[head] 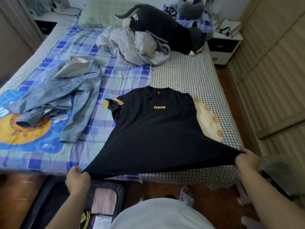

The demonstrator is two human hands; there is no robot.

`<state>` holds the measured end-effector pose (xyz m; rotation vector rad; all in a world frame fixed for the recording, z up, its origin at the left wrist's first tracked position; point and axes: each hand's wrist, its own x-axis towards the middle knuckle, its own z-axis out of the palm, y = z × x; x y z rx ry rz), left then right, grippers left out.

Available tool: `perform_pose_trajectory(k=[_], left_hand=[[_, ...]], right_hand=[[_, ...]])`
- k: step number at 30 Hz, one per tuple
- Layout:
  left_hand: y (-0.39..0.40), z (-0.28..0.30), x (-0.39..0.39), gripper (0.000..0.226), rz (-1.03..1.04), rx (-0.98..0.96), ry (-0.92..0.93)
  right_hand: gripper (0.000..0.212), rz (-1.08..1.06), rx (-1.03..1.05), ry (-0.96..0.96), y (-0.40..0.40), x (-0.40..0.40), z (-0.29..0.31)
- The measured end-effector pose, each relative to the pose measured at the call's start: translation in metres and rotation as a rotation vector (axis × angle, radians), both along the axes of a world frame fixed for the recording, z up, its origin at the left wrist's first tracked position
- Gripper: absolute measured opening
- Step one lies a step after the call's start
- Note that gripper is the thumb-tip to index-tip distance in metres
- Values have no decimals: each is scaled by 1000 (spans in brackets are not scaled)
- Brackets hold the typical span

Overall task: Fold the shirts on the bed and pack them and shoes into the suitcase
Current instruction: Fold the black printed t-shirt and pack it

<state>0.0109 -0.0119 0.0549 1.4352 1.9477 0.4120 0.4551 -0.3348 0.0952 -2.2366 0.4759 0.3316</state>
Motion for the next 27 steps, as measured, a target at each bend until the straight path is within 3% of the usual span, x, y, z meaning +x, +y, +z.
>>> perform_pose_trajectory(k=[2,4,7,9,13,17,18,22,24,27], left_hand=[[6,-2,-2,20,-139,14,-6],[12,-3,3,34,-215,-74,-164],[21,-9,4,37,-13,-303,-575],[26,-16,-3,24,50,-374,-686],[28,-29,-21,12,45,-349,-588],[30,-35,-38,24,11,-288,-375],[30,-36,-41,29,36,-281,-363],[31,-41,-47,37,211,-253,-445],[28,-40,-48,45,338,-208,-538],[11,-29,-39,47,553,-98,-691]], right_hand=[[47,27,96,36,3,-11,6],[49,61,152,65,7,-23,11],[38,-2,208,32,10,-34,12],[30,-106,289,-2,7,-37,9],[35,-238,393,-1,3,-40,8],[17,-27,204,-61,6,-41,5],[16,-59,232,-36,9,-42,9],[23,-95,260,-111,6,-49,17],[29,-237,268,-163,-9,-49,14],[36,-350,305,-59,-30,-58,-6]])
